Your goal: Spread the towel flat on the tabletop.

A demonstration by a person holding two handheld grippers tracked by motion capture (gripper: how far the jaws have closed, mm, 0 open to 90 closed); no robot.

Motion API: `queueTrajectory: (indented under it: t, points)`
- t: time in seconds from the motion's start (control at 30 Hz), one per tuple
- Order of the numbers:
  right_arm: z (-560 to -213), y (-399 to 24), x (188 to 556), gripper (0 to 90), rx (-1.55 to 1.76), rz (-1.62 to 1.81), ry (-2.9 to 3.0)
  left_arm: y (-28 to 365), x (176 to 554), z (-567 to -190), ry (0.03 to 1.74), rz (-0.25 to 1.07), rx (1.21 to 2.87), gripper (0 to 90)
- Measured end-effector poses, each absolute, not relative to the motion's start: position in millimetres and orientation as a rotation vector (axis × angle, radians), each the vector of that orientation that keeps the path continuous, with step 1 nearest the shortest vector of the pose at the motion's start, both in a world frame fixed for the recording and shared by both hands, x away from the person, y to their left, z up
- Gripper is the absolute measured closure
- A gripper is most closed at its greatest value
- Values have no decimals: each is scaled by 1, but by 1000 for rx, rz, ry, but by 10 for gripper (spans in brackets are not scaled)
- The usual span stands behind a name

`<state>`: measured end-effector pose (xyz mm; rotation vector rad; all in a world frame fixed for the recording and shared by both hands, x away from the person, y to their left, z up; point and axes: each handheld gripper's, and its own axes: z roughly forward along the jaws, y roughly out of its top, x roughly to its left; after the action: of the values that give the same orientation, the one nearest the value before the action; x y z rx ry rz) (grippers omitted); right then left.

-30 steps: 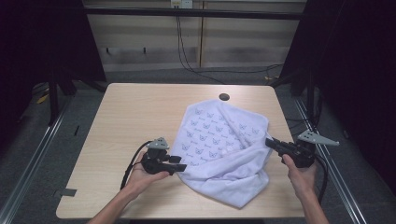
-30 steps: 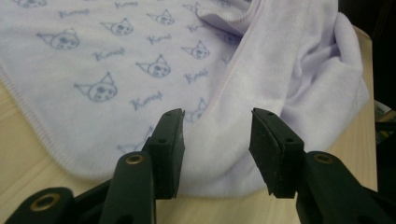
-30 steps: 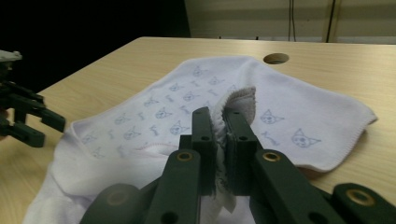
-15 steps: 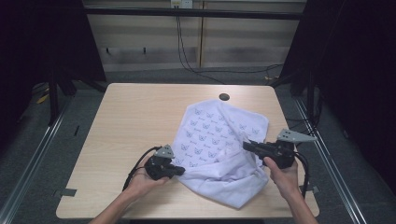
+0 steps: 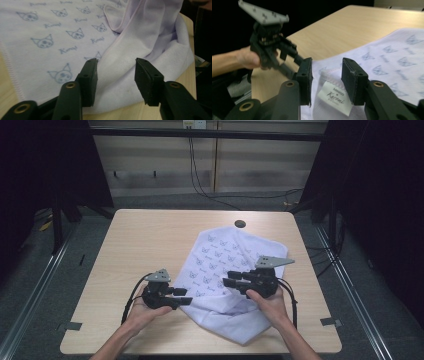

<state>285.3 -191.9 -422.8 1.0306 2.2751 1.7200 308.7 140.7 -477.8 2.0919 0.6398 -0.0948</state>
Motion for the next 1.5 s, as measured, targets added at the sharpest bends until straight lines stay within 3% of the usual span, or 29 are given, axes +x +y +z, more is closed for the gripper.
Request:
queueTrajectory:
  t: [0.27,0.33,0.4,0.47,0.9,1.0,1.17,1.33,1.4,1.5]
  points:
    - [-426,-251,278,638,1162,1688,2143,107,302,-492,597,-38,2221,533]
    - [-434,-258,276,686,1195,1664,2153,104,300,-497,578,36,2274,667]
    - [-440,-261,276,737,1209,1641,2181,108,302,-493,582,28,2265,803]
    - [-446,-257,276,791,1204,1627,2219,115,302,-490,595,36,2258,849]
    - [-447,-245,275,755,1169,1591,2264,215,299,-488,785,-26,2157,835]
    - [-452,-246,280,755,1190,1572,2264,223,301,-484,817,-10,2106,743]
    - [-458,-238,301,755,1212,1495,2293,198,310,-468,766,-19,2035,645]
    - [-463,-213,338,746,1195,1542,2377,144,315,-475,685,-66,2099,577]
    - [-473,-200,348,728,1198,1492,2438,126,314,-480,655,-78,2137,589]
    - [-487,-188,353,697,1220,1426,2489,119,309,-488,627,-89,2185,733]
